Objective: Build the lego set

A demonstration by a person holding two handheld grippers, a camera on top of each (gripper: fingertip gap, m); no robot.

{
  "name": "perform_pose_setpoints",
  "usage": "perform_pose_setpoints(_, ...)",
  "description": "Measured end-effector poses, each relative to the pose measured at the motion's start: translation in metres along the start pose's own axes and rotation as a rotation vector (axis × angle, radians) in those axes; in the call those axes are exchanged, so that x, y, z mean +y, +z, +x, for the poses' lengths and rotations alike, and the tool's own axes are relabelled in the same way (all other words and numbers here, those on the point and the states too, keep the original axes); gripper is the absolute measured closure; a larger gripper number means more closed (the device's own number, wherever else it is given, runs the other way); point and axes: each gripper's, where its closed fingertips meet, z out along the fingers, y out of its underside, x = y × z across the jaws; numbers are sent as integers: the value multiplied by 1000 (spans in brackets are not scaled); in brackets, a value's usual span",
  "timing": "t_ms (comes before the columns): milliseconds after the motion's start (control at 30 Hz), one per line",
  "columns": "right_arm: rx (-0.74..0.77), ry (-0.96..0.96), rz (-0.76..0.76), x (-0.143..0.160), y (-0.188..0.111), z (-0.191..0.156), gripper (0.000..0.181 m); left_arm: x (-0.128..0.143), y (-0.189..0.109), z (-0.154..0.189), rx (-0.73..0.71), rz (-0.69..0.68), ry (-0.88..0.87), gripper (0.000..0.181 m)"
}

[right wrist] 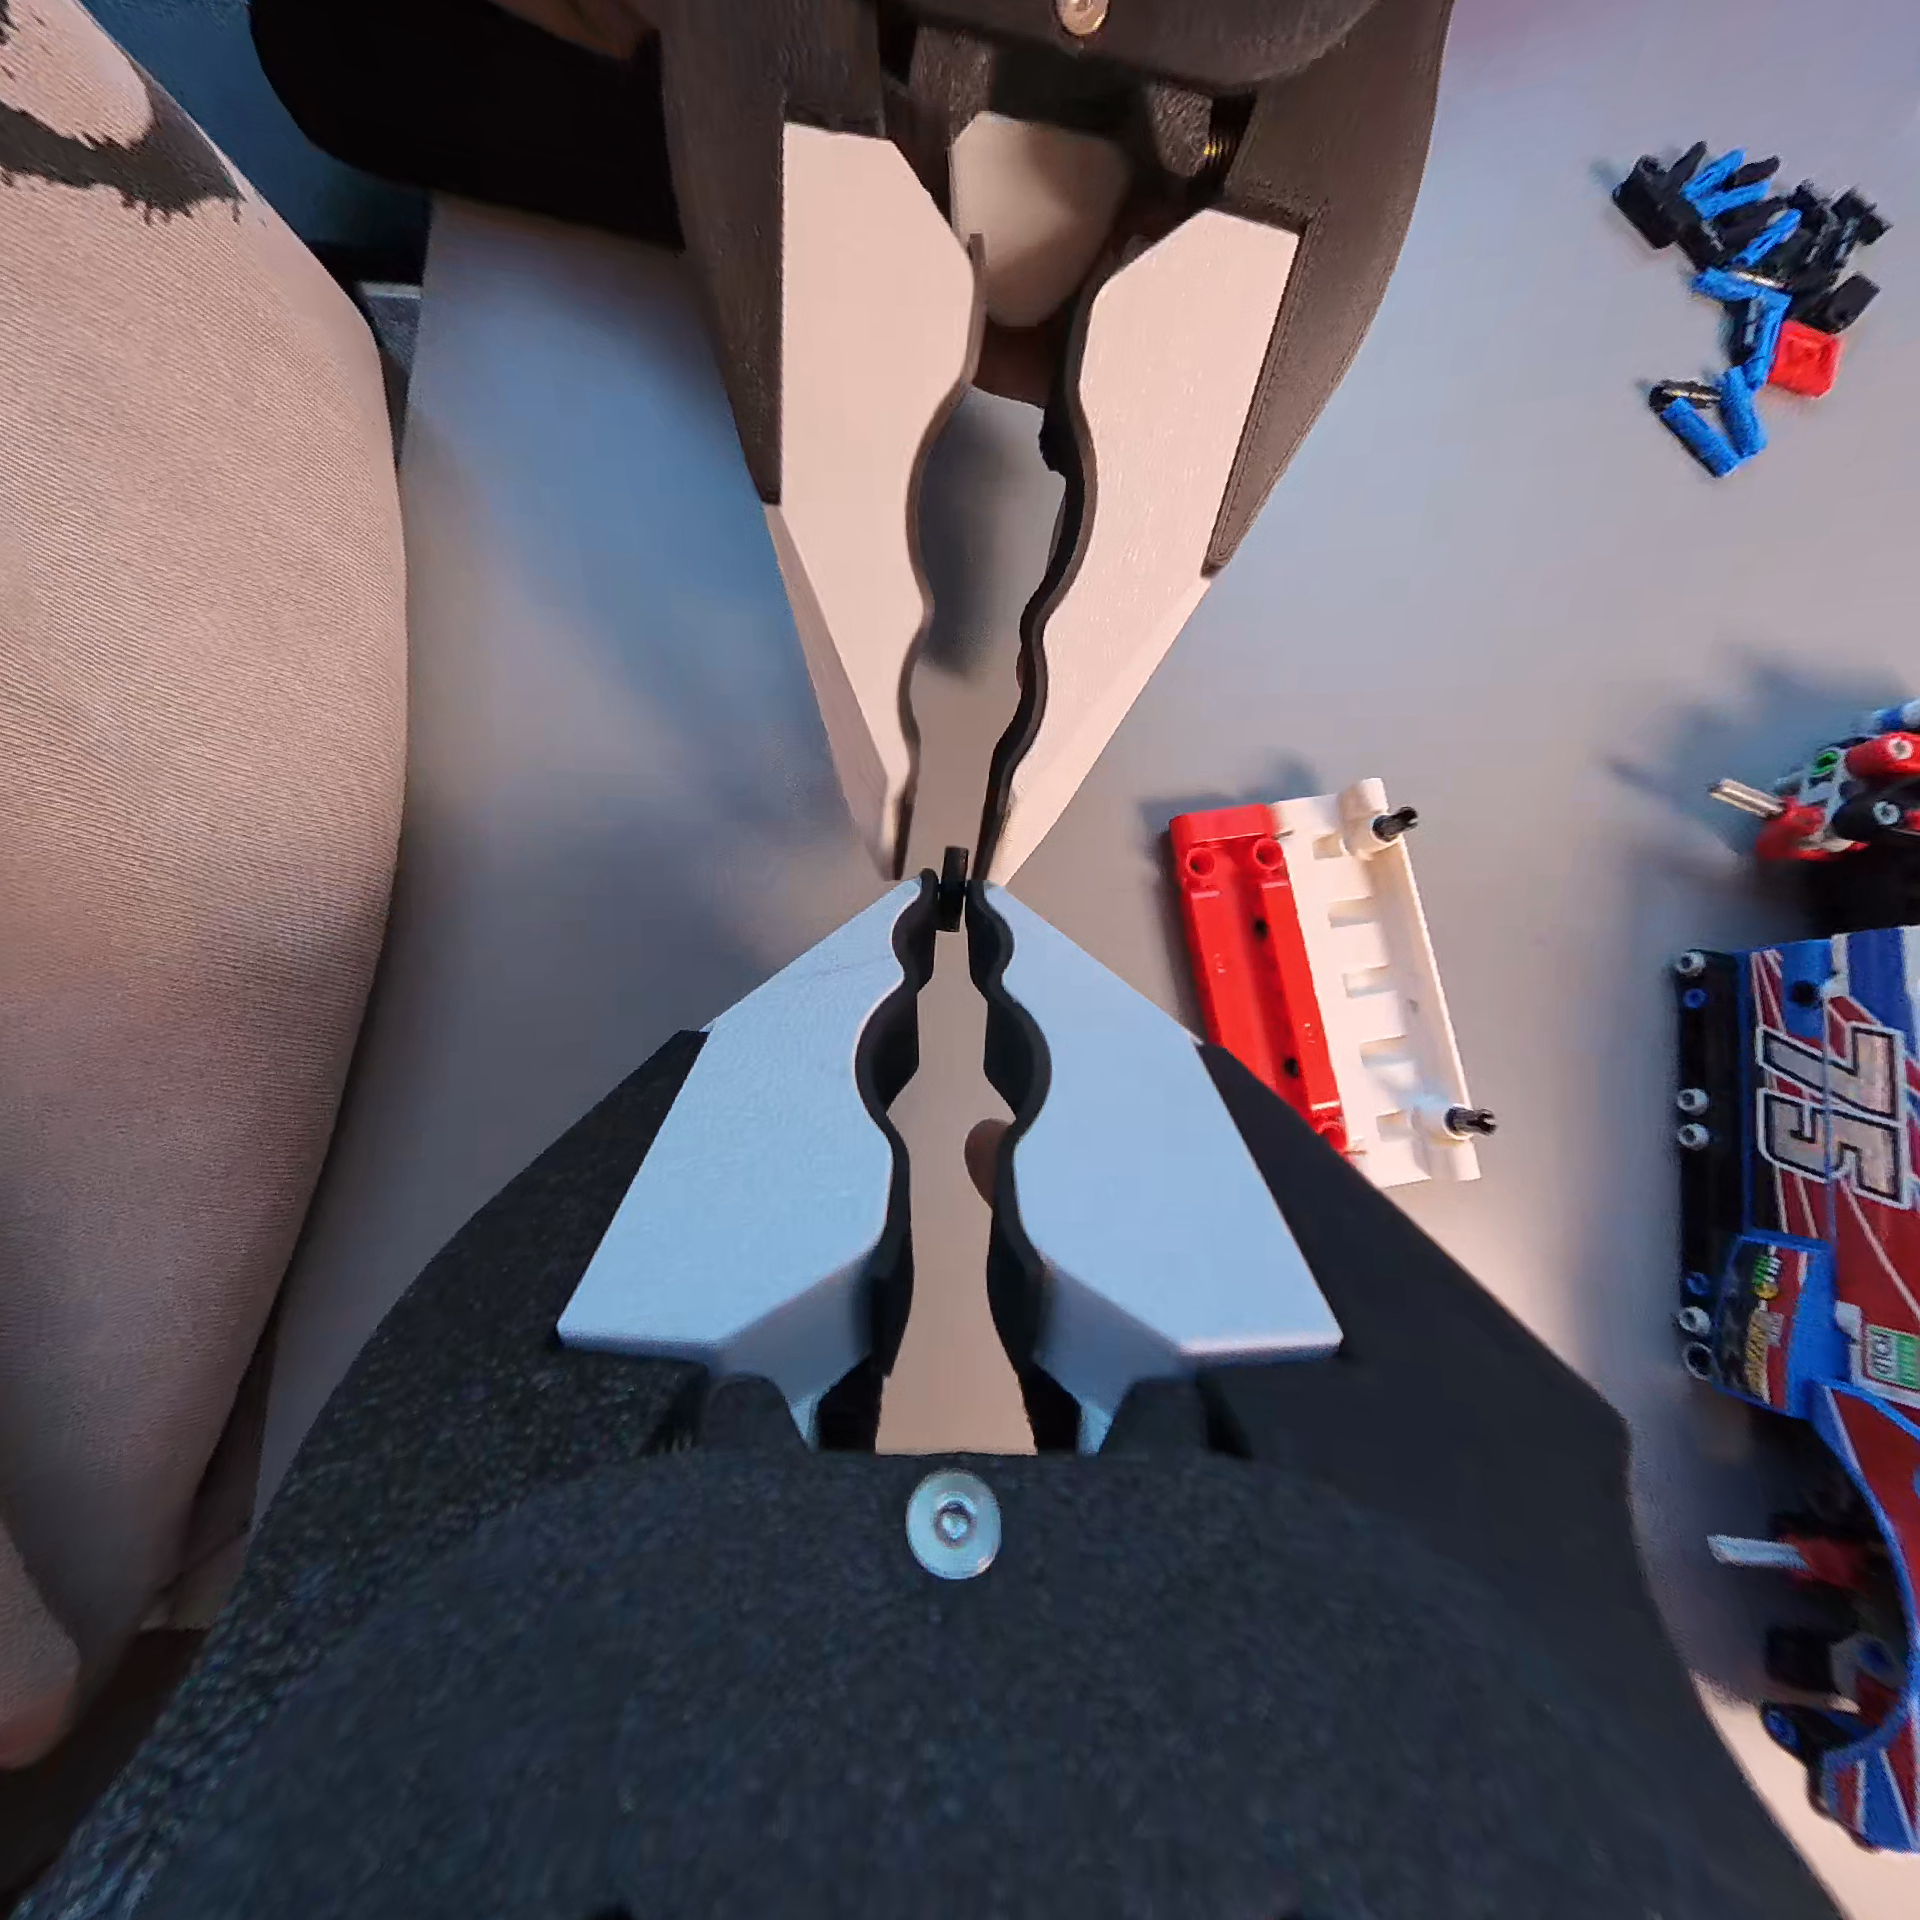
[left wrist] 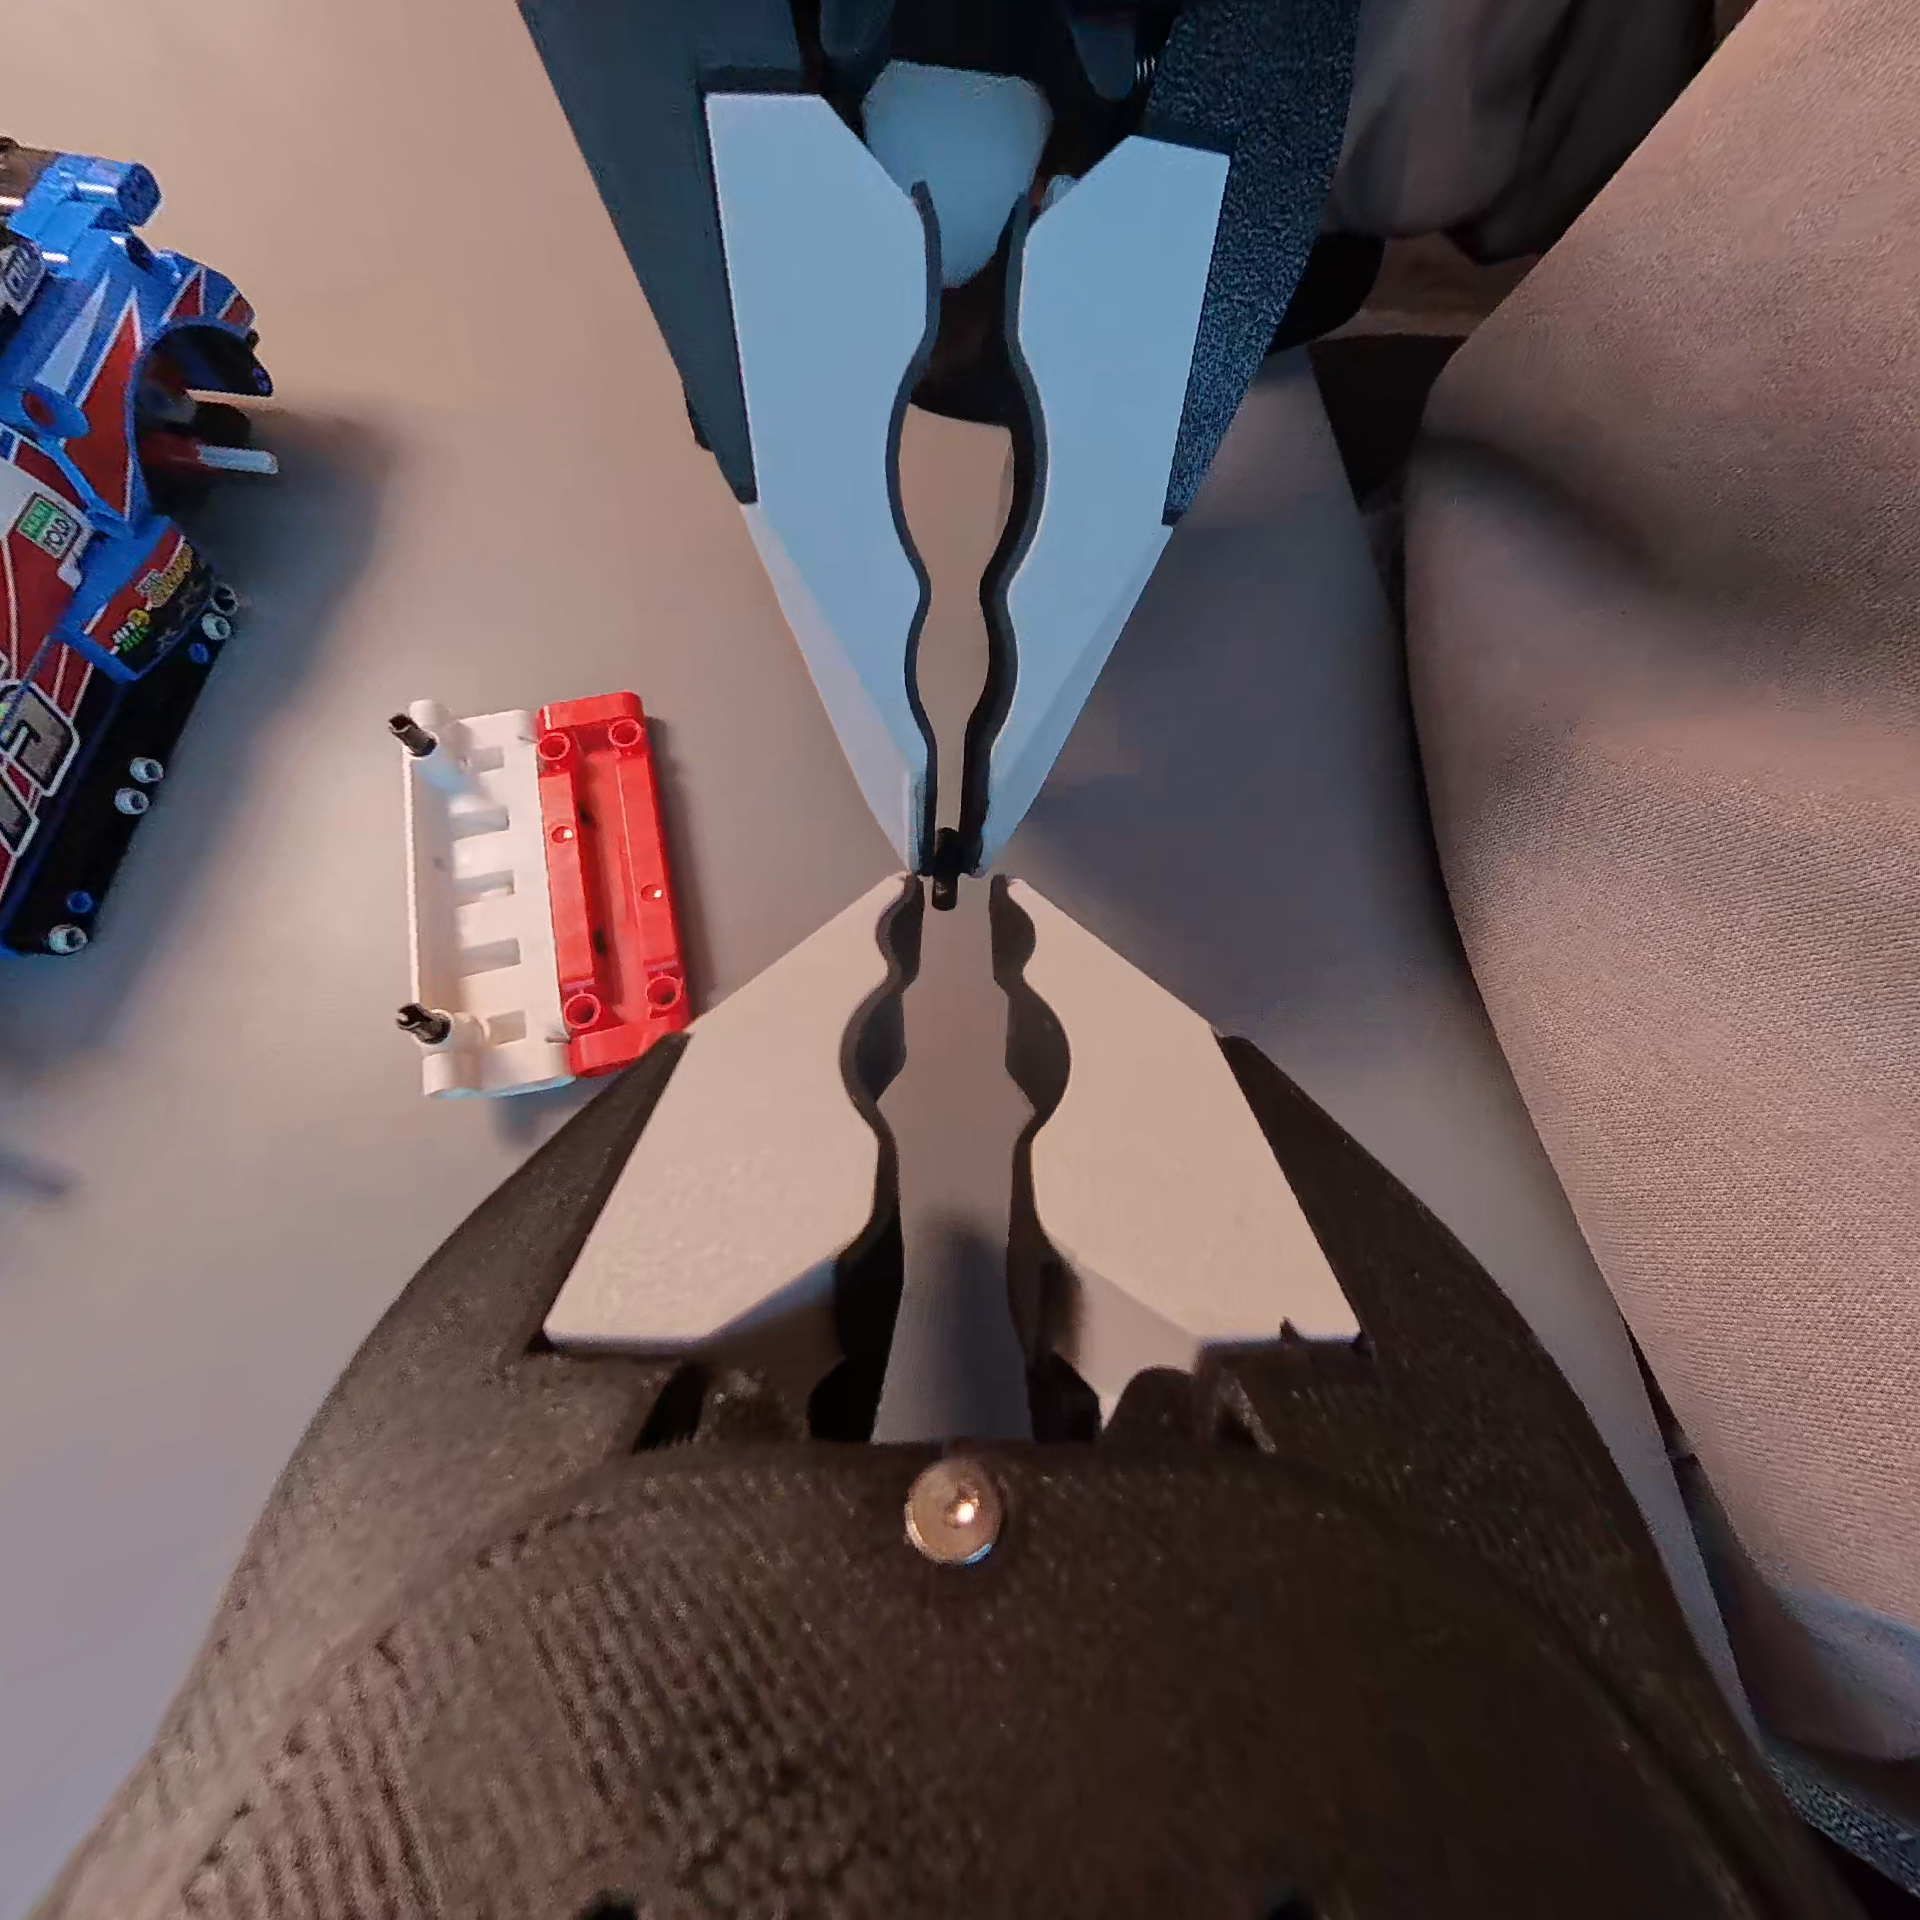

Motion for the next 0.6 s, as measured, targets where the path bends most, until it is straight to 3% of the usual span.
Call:
perform_pose_setpoints(100, 4, -3, 14, -4, -4, 1, 179, -4, -3, -2, -13, 25, 5, 179)
perform_pose_setpoints(333, 21, -22, 45, -6, -6, 5, 179, -7, -6, -7, -30, 52, 7, 179)
perform_pose_setpoints(600, 96, 2, 396, -43, -40, 21, 177, -47, -43, -14, 100, 402, -184, 179)
